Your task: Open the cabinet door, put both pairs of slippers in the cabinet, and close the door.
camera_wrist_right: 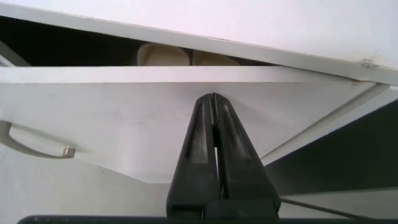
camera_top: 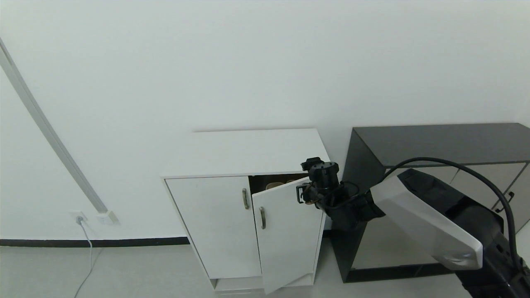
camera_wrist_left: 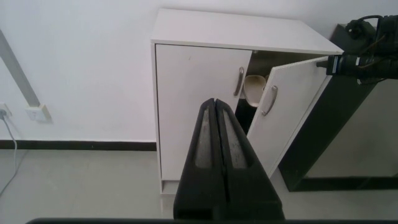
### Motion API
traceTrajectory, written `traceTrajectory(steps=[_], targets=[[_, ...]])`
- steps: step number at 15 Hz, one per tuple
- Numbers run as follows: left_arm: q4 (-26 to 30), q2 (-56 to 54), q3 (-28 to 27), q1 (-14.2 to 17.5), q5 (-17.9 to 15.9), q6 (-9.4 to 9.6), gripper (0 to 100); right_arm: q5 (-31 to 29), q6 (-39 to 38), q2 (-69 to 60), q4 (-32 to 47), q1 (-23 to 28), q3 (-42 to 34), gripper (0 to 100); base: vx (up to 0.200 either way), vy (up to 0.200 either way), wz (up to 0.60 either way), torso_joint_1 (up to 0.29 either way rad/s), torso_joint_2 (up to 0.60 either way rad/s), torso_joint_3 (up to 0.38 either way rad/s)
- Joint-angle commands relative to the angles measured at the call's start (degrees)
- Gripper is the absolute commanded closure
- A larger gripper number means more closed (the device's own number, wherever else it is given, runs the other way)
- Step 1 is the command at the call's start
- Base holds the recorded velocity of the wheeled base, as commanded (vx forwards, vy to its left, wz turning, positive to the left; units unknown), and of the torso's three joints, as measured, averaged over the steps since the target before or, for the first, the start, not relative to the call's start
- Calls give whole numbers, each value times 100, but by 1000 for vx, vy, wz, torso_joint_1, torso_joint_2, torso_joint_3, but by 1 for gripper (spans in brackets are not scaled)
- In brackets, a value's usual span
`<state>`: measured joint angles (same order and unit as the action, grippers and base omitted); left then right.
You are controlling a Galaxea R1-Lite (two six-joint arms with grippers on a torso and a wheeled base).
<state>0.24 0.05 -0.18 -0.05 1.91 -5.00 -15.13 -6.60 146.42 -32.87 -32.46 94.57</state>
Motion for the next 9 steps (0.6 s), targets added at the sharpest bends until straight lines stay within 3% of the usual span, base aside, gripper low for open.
traceTrajectory(steps=[1, 9], targets=[[2, 4, 1, 5, 2, -1, 100, 1, 18, 44, -1, 21, 61, 100, 0, 0, 0, 0, 0, 0], [2, 4, 1, -4, 2, -1, 100, -8, 159, 361, 8, 109, 509, 100, 0, 0, 0, 0, 0, 0]])
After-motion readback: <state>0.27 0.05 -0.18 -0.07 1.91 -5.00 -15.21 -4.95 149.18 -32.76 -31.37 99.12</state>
